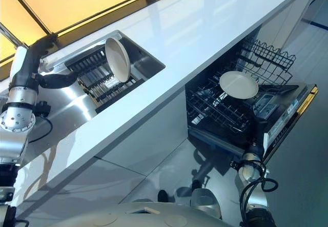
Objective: Pick up plates and place into dishwasher.
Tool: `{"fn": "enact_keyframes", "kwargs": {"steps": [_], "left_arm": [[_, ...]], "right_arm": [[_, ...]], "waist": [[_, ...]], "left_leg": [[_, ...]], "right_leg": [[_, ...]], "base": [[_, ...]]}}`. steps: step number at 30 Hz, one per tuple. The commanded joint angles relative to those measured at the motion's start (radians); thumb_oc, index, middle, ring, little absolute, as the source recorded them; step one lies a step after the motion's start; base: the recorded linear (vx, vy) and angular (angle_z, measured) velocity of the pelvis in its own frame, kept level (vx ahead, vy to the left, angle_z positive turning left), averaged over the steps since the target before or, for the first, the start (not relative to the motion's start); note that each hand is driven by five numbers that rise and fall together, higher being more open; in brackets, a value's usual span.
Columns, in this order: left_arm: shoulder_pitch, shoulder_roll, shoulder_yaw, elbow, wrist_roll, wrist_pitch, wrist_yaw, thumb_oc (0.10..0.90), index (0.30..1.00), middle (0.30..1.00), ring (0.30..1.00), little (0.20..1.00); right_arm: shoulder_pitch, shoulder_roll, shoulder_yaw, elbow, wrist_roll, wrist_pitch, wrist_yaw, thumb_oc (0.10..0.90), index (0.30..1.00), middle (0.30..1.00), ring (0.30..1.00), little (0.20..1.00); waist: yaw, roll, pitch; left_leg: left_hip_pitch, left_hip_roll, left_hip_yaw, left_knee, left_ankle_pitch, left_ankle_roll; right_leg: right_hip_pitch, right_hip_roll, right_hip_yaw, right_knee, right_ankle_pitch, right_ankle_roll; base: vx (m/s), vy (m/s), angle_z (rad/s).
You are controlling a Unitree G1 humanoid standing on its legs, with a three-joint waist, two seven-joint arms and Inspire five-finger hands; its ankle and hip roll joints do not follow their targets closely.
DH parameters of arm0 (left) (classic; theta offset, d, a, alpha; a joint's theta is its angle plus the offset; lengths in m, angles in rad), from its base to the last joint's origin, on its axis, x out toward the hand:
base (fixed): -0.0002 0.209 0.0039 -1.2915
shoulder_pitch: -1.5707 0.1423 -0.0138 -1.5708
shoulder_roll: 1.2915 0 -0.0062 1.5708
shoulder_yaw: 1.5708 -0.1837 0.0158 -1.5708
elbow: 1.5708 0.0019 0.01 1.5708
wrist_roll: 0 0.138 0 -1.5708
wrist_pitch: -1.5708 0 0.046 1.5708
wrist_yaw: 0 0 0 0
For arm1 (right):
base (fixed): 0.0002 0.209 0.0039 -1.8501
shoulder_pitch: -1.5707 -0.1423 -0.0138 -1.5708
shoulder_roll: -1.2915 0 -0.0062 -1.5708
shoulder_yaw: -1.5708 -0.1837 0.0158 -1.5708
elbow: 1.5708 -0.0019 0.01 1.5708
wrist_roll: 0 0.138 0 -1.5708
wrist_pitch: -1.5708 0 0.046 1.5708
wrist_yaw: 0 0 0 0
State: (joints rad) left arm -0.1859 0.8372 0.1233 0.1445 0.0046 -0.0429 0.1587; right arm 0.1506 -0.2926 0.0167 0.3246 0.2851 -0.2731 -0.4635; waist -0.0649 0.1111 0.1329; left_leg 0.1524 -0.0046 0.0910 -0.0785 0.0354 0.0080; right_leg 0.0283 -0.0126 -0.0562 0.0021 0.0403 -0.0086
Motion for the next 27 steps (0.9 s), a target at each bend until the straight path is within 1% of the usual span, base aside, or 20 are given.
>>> {"fn": "enact_keyframes", "kwargs": {"steps": [1, 4, 6, 8, 9, 12, 14, 19, 20, 21, 24, 27], "left_arm": [[-0.12, 0.154, -0.009, 0.053, 0.06, -0.014, 0.07, 0.8, 0.9, 0.9, 0.9, 0.9], [-0.167, 0.218, -0.035, 0.092, 0.084, 0.0, 0.056, 0.8, 0.9, 0.9, 0.9, 0.9], [-0.215, 0.281, -0.062, 0.128, 0.125, 0.027, 0.038, 0.8, 0.9, 0.9, 0.9, 0.9], [-0.258, 0.338, -0.089, 0.159, 0.196, 0.054, 0.013, 0.8, 0.9, 0.9, 0.9, 0.9], [-0.265, 0.344, -0.095, 0.164, 0.2, 0.055, 0.012, 0.8, 0.9, 0.9, 0.9, 0.9], [-0.327, 0.435, -0.16, 0.23, 0.253, 0.067, -0.008, 0.8, 0.9, 0.9, 0.9, 0.9], [-0.373, 0.476, -0.209, 0.275, 0.288, 0.069, -0.021, 0.8, 0.9, 0.9, 0.9, 0.9], [-0.513, 0.54, -0.355, 0.355, 0.368, 0.069, -0.041, 0.8, 0.9, 0.9, 0.9, 0.9], [-0.545, 0.548, -0.387, 0.371, 0.388, 0.067, -0.043, 0.8, 0.9, 0.9, 0.9, 0.9], [-0.579, 0.557, -0.422, 0.386, 0.395, 0.068, -0.042, 0.8, 0.9, 0.9, 0.9, 0.9], [-0.661, 0.565, -0.502, 0.424, 0.413, 0.064, -0.043, 0.8, 0.9, 0.9, 0.9, 0.9], [-0.738, 0.566, -0.58, 0.454, 0.448, 0.059, -0.042, 0.8, 0.9, 0.9, 0.9, 0.9]], "right_arm": [[-0.1, -0.05, -0.003, -0.143, -0.083, -0.162, -0.061, 0.8, 0.9, 0.9, 0.9, 0.9], [-0.103, -0.081, -0.008, -0.138, -0.077, -0.165, -0.06, 0.8, 0.9, 0.9, 0.9, 0.9], [-0.098, -0.096, -0.016, -0.117, -0.065, -0.166, -0.048, 0.8, 0.9, 0.9, 0.9, 0.9], [-0.093, -0.102, -0.015, -0.105, -0.048, -0.169, -0.034, 0.8, 0.9, 0.9, 0.9, 0.9], [-0.092, -0.101, -0.016, -0.105, -0.047, -0.169, -0.032, 0.8, 0.9, 0.9, 0.9, 0.9], [-0.083, -0.123, -0.004, -0.114, -0.017, -0.173, 0.016, 0.8, 0.9, 0.9, 0.9, 0.9], [-0.083, -0.137, 0.009, -0.122, 0.005, -0.173, 0.059, 0.8, 0.9, 0.9, 0.9, 0.9], [-0.088, -0.174, 0.065, -0.176, 0.001, -0.152, 0.167, 0.8, 0.9, 0.9, 0.9, 0.9], [-0.088, -0.182, 0.079, -0.19, -0.007, -0.152, 0.192, 0.8, 0.9, 0.9, 0.9, 0.9], [-0.091, -0.194, 0.1, -0.209, -0.041, -0.149, 0.208, 0.8, 0.9, 0.9, 0.9, 0.9], [-0.095, -0.223, 0.141, -0.25, -0.073, -0.136, 0.24, 0.8, 0.9, 0.9, 0.9, 0.9], [-0.096, -0.244, 0.18, -0.275, -0.047, -0.109, 0.29, 0.8, 0.9, 0.9, 0.9, 0.9]], "waist": [[-0.02, -0.041, -0.075], [-0.028, -0.039, -0.082], [-0.034, -0.038, -0.088], [-0.04, -0.035, -0.091], [-0.039, -0.036, -0.091], [-0.055, -0.029, -0.091], [-0.065, -0.022, -0.09], [-0.089, -0.008, -0.084], [-0.093, -0.006, -0.083], [-0.097, -0.004, -0.082], [-0.104, -0.003, -0.08], [-0.111, -0.004, -0.077]], "left_leg": [[-0.043, -0.033, 0.018, 0.074, -0.082, -0.005], [-0.044, -0.035, 0.031, 0.084, -0.092, -0.003], [-0.045, -0.037, 0.043, 0.092, -0.098, -0.001], [-0.044, -0.036, 0.053, 0.097, -0.103, 0.001], [-0.044, -0.036, 0.054, 0.098, -0.104, 0.001], [-0.045, -0.038, 0.069, 0.106, -0.112, 0.006], [-0.044, -0.04, 0.075, 0.109, -0.116, 0.01], [-0.041, -0.053, 0.088, 0.113, -0.126, 0.023], [-0.041, -0.056, 0.092, 0.114, -0.128, 0.026], [-0.041, -0.059, 0.096, 0.116, -0.13, 0.028], [-0.046, -0.067, 0.106, 0.126, -0.137, 0.034], [-0.053, -0.075, 0.112, 0.134, -0.141, 0.04]], "right_leg": [[0.05, -0.024, 0.008, -0.001, -0.065, 0.083], [0.047, -0.023, 0.012, -0.007, -0.062, 0.085], [0.045, -0.023, 0.009, -0.013, -0.056, 0.087], [0.044, -0.025, 0.007, -0.012, -0.054, 0.09], [0.043, -0.025, 0.007, -0.012, -0.054, 0.09], [0.035, -0.028, 0.018, -0.008, -0.048, 0.094], [0.03, -0.029, 0.029, -0.005, -0.044, 0.098], [0.018, -0.037, 0.06, 0.001, -0.033, 0.111], [0.015, -0.039, 0.067, 0.002, -0.029, 0.115], [0.011, -0.041, 0.074, 0.005, -0.026, 0.119], [-0.001, -0.048, 0.089, 0.011, -0.019, 0.13], [-0.015, -0.057, 0.102, 0.018, -0.009, 0.141]], "base": [[0.0, 0.059, -0.07], [0.0, 0.039, -0.08], [0.01, 0.015, -0.05], [0.02, 0.009, -0.05], [0.02, 0.014, -0.08], [0.02, 0.036, -0.09], [0.02, 0.063, -0.19], [0.03, 0.095, -0.2], [0.05, 0.122, -0.2], [0.05, 0.117, -0.22], [0.05, 0.117, -0.2], [0.06, 0.121, -0.18]]}}
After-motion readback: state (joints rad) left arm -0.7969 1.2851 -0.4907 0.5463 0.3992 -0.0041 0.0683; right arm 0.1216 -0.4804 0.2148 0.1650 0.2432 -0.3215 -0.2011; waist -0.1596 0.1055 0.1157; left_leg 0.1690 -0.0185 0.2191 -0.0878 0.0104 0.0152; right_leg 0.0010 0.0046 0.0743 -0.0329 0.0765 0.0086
